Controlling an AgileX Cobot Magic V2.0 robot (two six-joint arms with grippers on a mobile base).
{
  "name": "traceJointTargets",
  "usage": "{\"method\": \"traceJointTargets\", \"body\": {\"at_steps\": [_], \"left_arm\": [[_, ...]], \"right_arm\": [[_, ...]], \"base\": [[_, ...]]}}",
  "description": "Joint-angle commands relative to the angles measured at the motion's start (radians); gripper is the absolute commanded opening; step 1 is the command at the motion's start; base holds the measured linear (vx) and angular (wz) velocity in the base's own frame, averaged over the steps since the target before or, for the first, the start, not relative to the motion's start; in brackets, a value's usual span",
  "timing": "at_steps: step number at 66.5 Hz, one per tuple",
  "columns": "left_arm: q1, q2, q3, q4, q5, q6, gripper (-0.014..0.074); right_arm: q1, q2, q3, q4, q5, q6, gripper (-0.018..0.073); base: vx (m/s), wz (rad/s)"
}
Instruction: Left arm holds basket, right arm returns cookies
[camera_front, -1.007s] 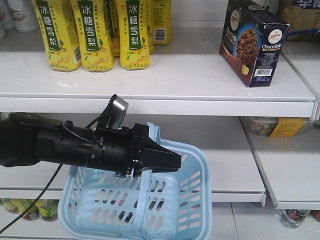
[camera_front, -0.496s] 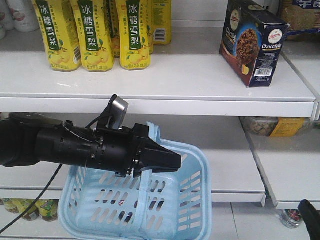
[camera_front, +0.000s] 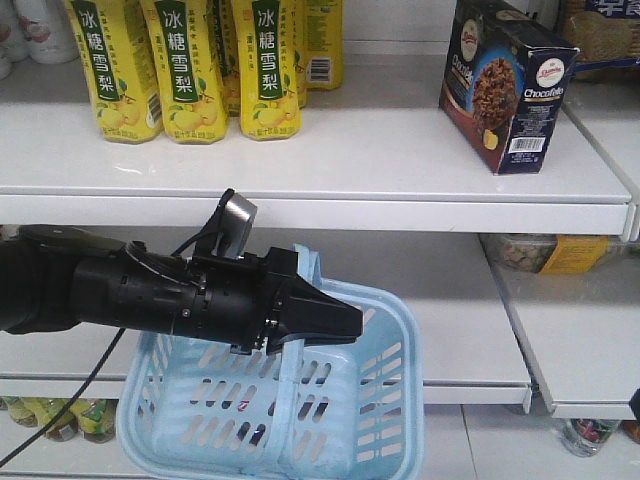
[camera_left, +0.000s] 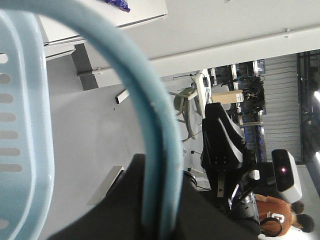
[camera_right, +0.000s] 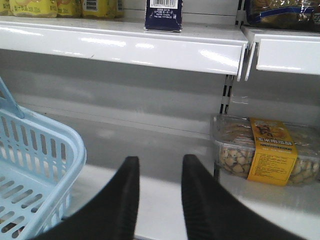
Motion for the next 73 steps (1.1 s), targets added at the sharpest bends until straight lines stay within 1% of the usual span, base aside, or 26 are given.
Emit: {"method": "traceJointTargets", "body": {"at_steps": [1, 2, 59, 63, 73], "left_arm": [[0.015, -0.045, -0.043, -0.161, -0.026, 0.018, -0.0003], [0.015, -0.045, -0.043, -0.161, -0.026, 0.018, -0.0003], [0.015, -0.045, -0.04, -0.163, -0.026, 0.018, -0.0003], [0.015, -0.043, -0.036, -0.154, -0.024, 0.018, -0.0003], [0.013, -0.077, 0.051, -0.157, 0.059, 0.018, -0.0003]], "right_arm": [[-0.004, 0.012, -0.026, -0.008, -0.077, -0.009, 0.0001], [-0.004, 0.012, -0.026, -0.008, -0.077, -0.009, -0.0017], [-0.004, 0.012, -0.026, -0.007, -0.074, -0.008, -0.0006], [-0.004, 0.012, -0.026, -0.007, -0.074, -0.008, -0.0006], [-0.004, 0.012, -0.026, -0.007, -0.074, -0.008, -0.0006]], "base": [[0.0, 0.0], [0.0, 0.0], [0.0, 0.0], [0.0, 0.0], [0.0, 0.0]]}}
